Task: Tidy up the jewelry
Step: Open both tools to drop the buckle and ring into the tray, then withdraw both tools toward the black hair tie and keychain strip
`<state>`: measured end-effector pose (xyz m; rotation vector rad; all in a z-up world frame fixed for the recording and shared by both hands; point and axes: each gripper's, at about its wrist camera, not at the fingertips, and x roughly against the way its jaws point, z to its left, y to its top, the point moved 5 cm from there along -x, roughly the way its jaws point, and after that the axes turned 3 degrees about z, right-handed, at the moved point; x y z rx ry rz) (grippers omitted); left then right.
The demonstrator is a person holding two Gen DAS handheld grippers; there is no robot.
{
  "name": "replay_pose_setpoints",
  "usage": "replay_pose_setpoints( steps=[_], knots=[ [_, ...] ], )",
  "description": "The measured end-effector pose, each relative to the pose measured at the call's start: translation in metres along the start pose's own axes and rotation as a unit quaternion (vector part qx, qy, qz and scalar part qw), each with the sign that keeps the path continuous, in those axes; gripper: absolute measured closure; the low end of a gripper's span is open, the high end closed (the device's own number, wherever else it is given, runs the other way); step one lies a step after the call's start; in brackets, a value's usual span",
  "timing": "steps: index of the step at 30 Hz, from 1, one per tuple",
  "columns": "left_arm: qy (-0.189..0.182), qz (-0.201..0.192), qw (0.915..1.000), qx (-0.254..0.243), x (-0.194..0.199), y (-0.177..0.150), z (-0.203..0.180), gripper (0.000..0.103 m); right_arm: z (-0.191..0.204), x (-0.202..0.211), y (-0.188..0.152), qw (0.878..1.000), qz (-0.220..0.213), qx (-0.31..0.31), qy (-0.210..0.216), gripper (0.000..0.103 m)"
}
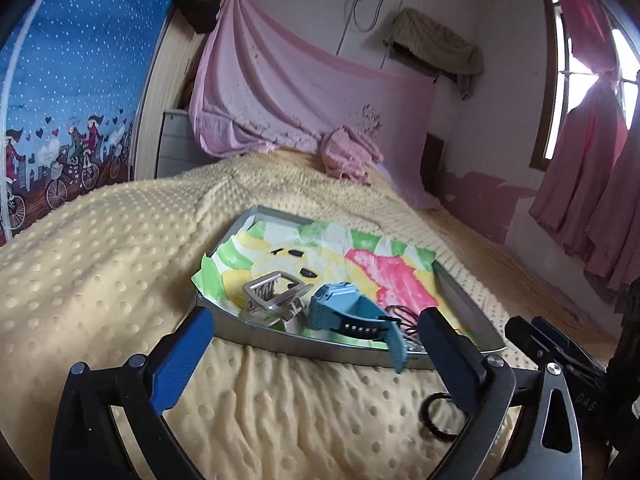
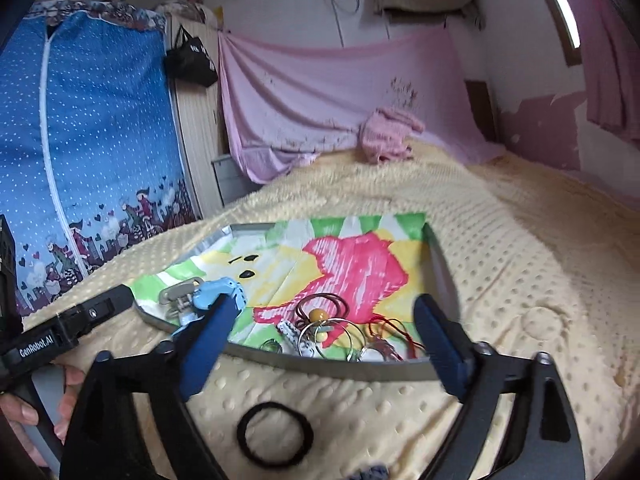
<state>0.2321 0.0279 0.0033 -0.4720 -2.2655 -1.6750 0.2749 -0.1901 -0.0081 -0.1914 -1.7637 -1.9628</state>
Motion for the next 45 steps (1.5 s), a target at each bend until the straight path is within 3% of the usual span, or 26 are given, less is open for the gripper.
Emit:
replay_pose_setpoints(
  steps=[9, 24, 36, 45],
  knots=[
    [-0.009, -0.049, 0.9980, -0.039, 0.052, -0.008, -0.017, 0.000, 0.002, 0.069, -0.009, 0.998, -0.036, 0.030, -0.032, 0.001],
    [-0.026, -0.038, 0.9947, -0.092, 0.087, -0.049, -0.038, 0.000, -0.020, 0.145, -0.035, 0.996, -0.050, 0.023, -0.064, 0.001],
    [-0.029, 0.003, 0.9922, -0.121, 0.066, -0.053, -0.055, 0.000, -0.038, 0.136, -0.038, 0.996, -0.023, 0.023, -0.084, 0.001],
    [-0.040, 0.059, 0.9945, -0.077, 0.028, -0.052, -0.052, 0.000, -0.049, 0.106, -0.036, 0.997, 0.009, 0.028, -0.072, 0.001]
  ],
)
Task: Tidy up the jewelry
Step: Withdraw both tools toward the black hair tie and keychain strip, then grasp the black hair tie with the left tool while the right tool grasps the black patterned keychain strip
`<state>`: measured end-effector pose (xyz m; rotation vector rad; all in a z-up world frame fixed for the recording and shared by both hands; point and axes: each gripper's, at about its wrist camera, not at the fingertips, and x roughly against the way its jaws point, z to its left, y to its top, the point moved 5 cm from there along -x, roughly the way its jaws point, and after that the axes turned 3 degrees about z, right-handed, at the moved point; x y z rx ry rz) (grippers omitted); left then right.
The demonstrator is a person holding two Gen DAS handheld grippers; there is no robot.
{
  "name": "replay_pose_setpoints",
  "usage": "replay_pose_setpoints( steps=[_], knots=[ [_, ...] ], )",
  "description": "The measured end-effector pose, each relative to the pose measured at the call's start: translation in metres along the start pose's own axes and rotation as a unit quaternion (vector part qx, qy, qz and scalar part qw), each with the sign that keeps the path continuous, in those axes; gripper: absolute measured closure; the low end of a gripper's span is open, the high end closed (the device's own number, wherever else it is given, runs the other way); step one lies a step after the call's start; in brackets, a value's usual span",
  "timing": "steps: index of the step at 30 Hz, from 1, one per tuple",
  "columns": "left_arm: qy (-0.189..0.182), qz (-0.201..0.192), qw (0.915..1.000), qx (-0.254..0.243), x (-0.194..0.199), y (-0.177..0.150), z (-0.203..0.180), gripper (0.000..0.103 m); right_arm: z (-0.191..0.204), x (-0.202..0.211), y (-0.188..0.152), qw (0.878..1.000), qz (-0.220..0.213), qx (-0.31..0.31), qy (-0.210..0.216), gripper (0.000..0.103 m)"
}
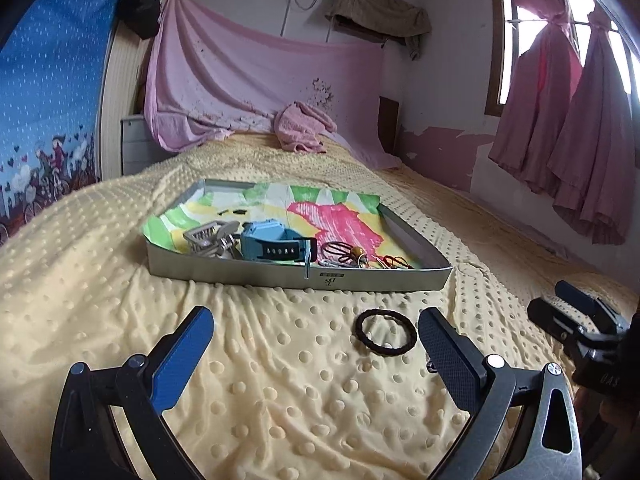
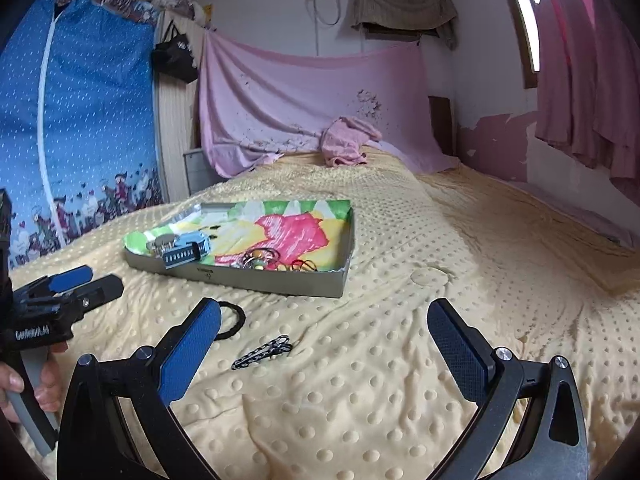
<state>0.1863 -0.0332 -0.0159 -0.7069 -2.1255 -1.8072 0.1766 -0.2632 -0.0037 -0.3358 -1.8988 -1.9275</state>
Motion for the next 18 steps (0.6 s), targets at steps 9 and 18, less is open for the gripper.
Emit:
replay_pose_setpoints(
  steps=[9, 18],
  knots=[
    [-0.058, 0.063, 0.9963, -0.001, -0.038, -0.005, -0.010, 0.026, 0.005, -0.037, -0.013, 0.997, 0.062, 0.013, 0.042, 0.027],
    [-0.091, 0.141, 0.9858, -0.009, -0.072, -0.018, -0.024, 0.058, 0.025, -0.072, -0.034, 0.988, 0.126, 0.034, 0.081, 0.054]
  ],
)
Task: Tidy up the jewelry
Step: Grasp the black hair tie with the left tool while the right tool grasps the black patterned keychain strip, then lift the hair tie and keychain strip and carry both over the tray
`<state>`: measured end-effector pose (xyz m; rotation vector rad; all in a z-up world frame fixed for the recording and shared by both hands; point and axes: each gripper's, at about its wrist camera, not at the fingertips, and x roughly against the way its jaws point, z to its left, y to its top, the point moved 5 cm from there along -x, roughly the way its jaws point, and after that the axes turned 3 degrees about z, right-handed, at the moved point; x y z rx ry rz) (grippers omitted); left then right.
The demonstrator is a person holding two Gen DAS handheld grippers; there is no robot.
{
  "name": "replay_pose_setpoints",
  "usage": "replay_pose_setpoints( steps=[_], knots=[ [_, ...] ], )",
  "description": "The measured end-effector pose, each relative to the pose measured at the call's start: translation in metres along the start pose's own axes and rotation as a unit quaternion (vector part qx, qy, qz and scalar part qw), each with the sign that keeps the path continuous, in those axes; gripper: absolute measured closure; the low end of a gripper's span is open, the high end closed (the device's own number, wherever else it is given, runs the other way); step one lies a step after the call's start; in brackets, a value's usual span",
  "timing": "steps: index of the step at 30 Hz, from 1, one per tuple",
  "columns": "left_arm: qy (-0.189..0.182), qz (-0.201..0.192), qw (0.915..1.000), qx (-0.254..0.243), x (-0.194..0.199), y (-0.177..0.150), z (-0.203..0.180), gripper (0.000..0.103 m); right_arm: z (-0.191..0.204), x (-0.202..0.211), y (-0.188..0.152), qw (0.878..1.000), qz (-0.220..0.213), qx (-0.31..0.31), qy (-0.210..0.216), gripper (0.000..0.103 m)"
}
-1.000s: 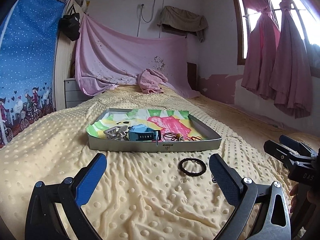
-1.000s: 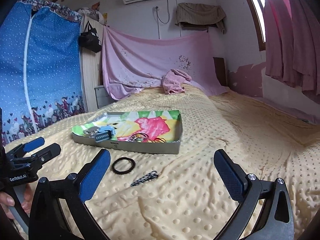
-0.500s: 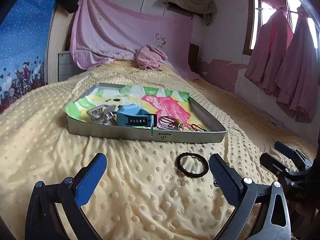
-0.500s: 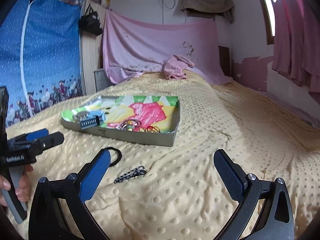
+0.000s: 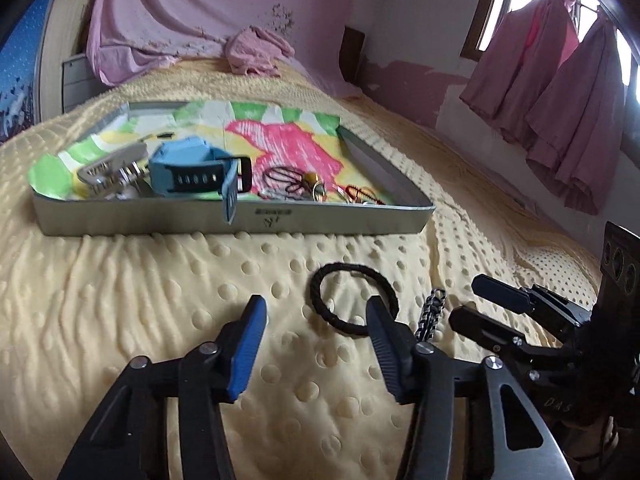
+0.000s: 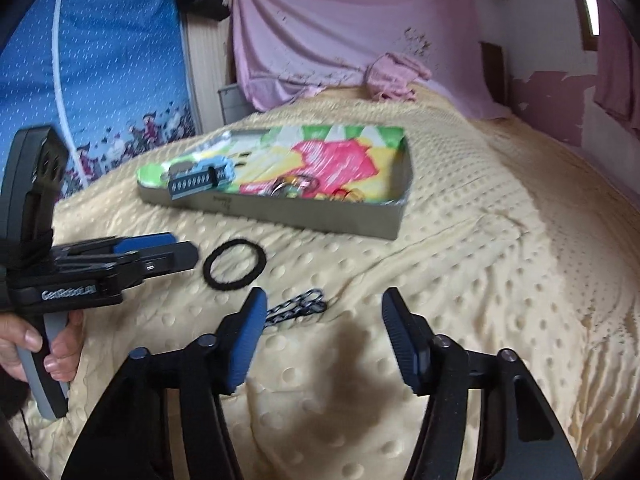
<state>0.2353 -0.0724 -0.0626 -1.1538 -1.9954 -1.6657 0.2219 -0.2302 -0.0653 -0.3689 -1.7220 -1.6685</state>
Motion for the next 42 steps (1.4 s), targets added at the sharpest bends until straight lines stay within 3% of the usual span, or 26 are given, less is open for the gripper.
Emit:
replay_pose_setpoints(
  steps=[3, 10, 15, 20, 29, 37, 42],
  knots=[
    [-0.012, 0.016, 0.9998, 0.008, -0.009, 0.000, 0.001, 0.062, 0.007, -0.009, -0.003, 1.000, 0.018, 0.011, 0.004, 0.060],
    [-0.025, 0.040, 0.9987, 0.021, -0.025, 0.005, 0.003, 0.071, 0.010, -0.025, -0.006, 0.999, 0.045, 0.000, 0.022, 0.063],
    [-0.020, 0.047, 0.9981, 0.034, -0.032, 0.006, 0.007, 0.095, 0.009, -0.032, -0.005, 0.998, 0.047, -0.014, 0.032, 0.069],
    [-0.014, 0.040, 0.9983, 0.041, -0.029, 0.004, 0.009, 0.097, 0.012, -0.036, -0.003, 0.998, 0.046, -0.016, 0.038, 0.074],
    [0.010, 0.020, 0.9986, 0.048, -0.013, -0.002, 0.015, 0.097, 0.013, -0.047, 0.002, 0.997, 0.045, -0.037, 0.057, 0.074],
    [0.025, 0.014, 0.9986, 0.044, -0.003, -0.010, 0.016, 0.097, 0.024, -0.047, 0.000, 0.996, 0.074, -0.027, 0.040, 0.074],
    [0.026, 0.010, 0.9986, 0.046, 0.000, -0.010, 0.018, 0.097, 0.029, -0.044, -0.001, 0.997, 0.064, -0.021, 0.033, 0.079]
  ],
)
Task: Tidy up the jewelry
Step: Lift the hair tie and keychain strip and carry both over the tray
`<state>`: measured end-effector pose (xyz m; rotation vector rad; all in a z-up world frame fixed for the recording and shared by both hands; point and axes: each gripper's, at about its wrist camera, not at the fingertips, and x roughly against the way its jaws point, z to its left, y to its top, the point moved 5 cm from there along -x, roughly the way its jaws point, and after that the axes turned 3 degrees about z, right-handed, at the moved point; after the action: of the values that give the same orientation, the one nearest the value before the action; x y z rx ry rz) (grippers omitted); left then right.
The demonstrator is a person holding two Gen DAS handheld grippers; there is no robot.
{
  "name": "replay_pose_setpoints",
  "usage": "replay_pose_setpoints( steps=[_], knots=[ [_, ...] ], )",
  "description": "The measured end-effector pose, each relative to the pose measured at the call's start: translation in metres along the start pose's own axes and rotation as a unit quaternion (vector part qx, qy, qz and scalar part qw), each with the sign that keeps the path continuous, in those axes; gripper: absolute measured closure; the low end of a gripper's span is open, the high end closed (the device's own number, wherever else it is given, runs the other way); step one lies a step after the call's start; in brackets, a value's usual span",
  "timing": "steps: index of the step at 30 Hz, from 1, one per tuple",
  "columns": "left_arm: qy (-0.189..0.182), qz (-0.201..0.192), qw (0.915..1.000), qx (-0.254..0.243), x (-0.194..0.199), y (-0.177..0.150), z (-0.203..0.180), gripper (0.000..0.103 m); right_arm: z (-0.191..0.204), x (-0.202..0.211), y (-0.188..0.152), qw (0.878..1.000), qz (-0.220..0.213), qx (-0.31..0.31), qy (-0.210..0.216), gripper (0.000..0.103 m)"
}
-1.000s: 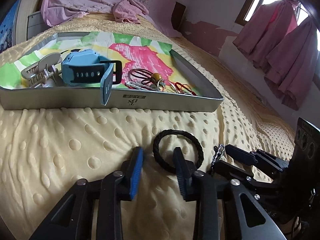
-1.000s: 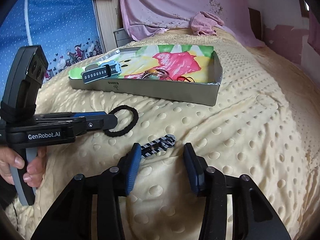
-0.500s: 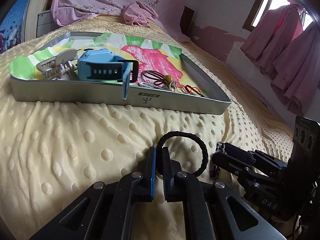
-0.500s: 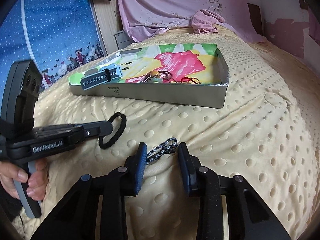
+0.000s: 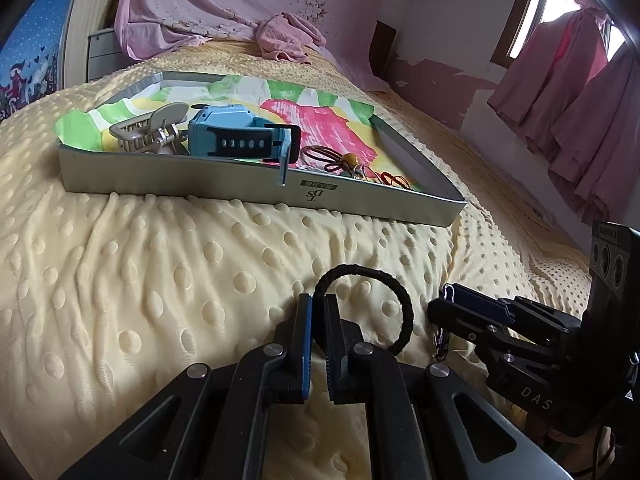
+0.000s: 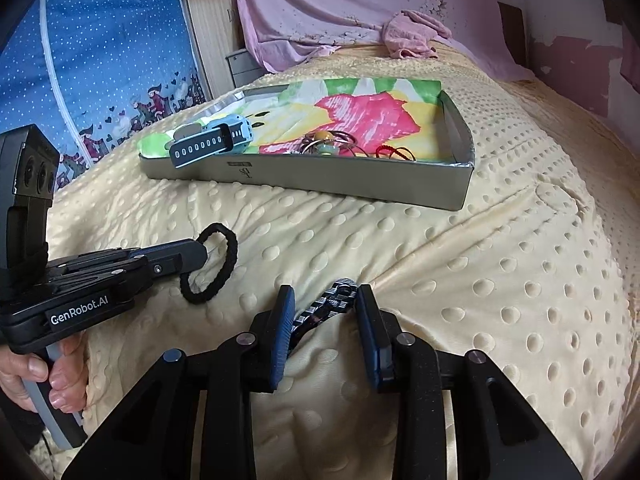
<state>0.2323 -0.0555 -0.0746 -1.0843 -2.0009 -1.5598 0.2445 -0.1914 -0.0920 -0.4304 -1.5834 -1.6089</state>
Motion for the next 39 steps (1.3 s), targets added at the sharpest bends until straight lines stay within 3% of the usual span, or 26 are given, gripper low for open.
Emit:
replay_pose_setpoints(
  steps=[6, 13, 24, 33, 39],
  knots=[
    [0.002, -0.003, 1.0000, 0.003, 0.005, -0.003, 0.001, 0.097, 0.010, 0.004, -0.001, 1.000, -0.009, 0.016, 0.021, 0.085],
    [0.003, -0.007, 1.0000, 0.003, 0.013, -0.008, 0.003, 0.097, 0.028, 0.011, -0.004, 0.998, -0.015, 0.055, 0.011, 0.089],
    [0.003, -0.019, 0.9997, -0.011, 0.024, -0.009, -0.005, 0.097, 0.028, 0.024, -0.001, 0.997, -0.043, 0.058, 0.017, 0.089],
    [-0.004, -0.053, 0.9982, -0.028, 0.042, 0.016, -0.019, 0.097, 0.015, 0.046, 0.013, 0.993, -0.114, 0.030, 0.019, 0.089],
    [-0.010, -0.081, 0.9964, -0.023, 0.047, 0.052, -0.023, 0.097, 0.003, 0.052, 0.038, 0.989, -0.147, 0.013, 0.022, 0.089]
  ],
)
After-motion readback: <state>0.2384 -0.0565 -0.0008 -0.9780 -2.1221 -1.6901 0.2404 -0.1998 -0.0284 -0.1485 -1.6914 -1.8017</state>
